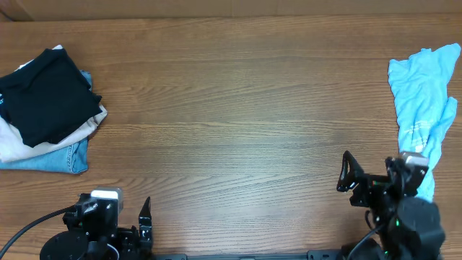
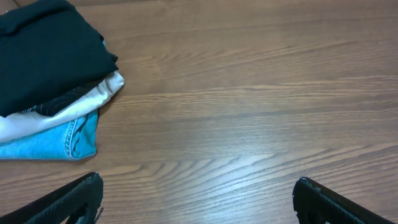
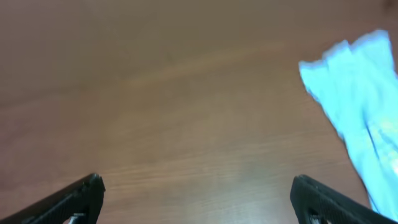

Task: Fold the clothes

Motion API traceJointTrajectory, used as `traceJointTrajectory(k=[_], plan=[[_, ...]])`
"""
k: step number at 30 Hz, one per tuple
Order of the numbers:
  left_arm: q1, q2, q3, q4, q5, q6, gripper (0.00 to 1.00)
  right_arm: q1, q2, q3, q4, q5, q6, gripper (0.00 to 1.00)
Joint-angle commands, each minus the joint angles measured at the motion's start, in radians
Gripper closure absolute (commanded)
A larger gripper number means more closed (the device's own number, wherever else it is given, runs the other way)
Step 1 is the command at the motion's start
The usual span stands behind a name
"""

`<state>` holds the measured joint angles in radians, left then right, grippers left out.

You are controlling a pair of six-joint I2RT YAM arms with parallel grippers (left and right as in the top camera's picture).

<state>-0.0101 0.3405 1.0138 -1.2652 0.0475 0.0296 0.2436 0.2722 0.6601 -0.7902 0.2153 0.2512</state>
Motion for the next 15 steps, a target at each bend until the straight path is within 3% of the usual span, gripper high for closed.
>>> traceJointTrajectory(k=[1,8,15], plan=[[-0.003,-0.002,-0.004,0.004,-0.006,0.016,0.0,-0.014,-0.105,-0.145,0.115,-0.078,-0.127,0.0],[-0.003,-0.002,-0.004,0.004,-0.006,0.016,0.0,-0.044,-0.251,-0.408,0.45,-0.143,-0.195,0.0],[-0.003,-0.002,-0.004,0.004,-0.006,0.016,0.0,-0.044,-0.269,-0.554,0.689,-0.148,-0.314,0.0]])
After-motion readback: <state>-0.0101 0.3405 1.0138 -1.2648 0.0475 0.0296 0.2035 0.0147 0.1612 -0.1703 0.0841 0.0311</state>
